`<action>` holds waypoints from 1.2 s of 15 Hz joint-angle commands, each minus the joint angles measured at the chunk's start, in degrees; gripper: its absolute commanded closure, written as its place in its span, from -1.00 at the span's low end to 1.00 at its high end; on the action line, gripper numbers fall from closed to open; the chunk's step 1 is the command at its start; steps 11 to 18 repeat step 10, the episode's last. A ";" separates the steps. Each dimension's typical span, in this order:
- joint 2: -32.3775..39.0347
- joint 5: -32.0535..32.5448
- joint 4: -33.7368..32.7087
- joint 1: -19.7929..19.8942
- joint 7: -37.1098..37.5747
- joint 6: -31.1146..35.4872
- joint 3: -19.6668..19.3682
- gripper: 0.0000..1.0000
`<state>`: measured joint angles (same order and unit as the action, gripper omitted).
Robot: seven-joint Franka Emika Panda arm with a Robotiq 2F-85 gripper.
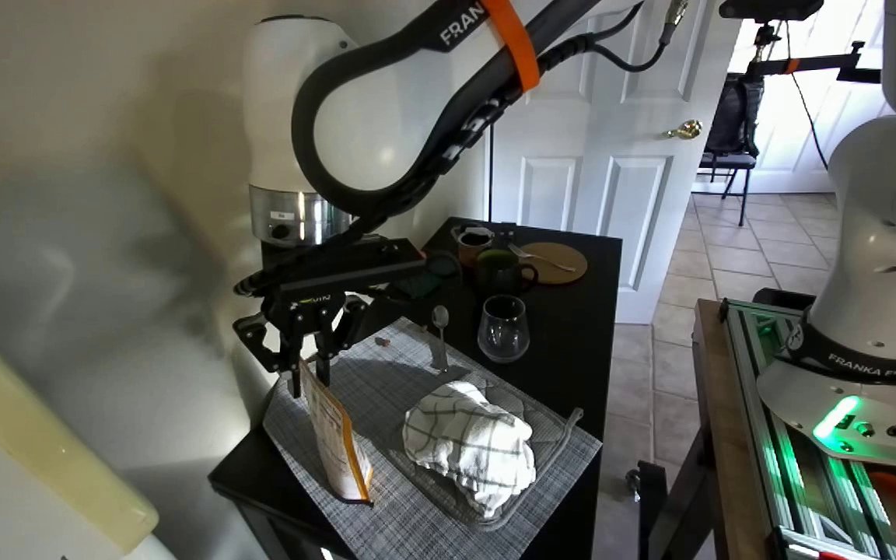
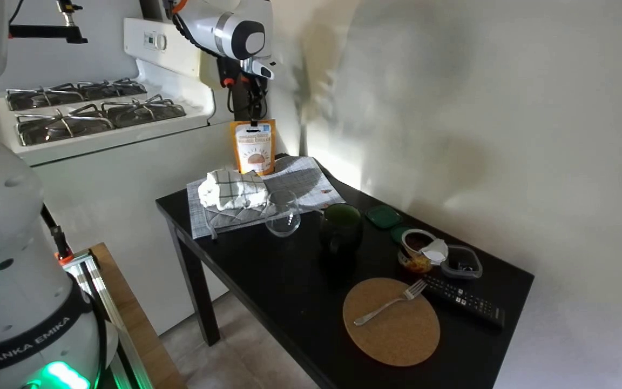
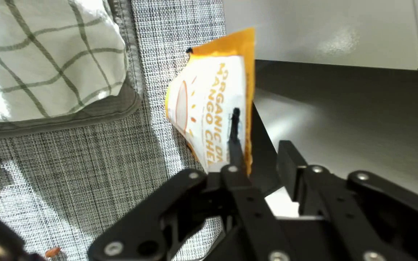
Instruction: Move the white and yellow pack to the left
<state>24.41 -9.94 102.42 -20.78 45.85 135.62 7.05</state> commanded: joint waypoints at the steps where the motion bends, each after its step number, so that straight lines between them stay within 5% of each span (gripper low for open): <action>1: -3.51 1.99 1.09 -0.22 2.73 -6.04 -0.09 -0.29; 6: -12.21 3.88 0.74 1.07 -5.48 -23.99 2.41 -0.99; 8: -17.04 4.67 1.72 1.09 -9.72 -29.44 3.45 -1.00; 9: -11.76 3.32 -1.41 1.26 -6.31 -26.16 3.06 -1.00; 18: -13.53 3.34 -1.42 1.37 -6.55 -27.44 3.48 -1.00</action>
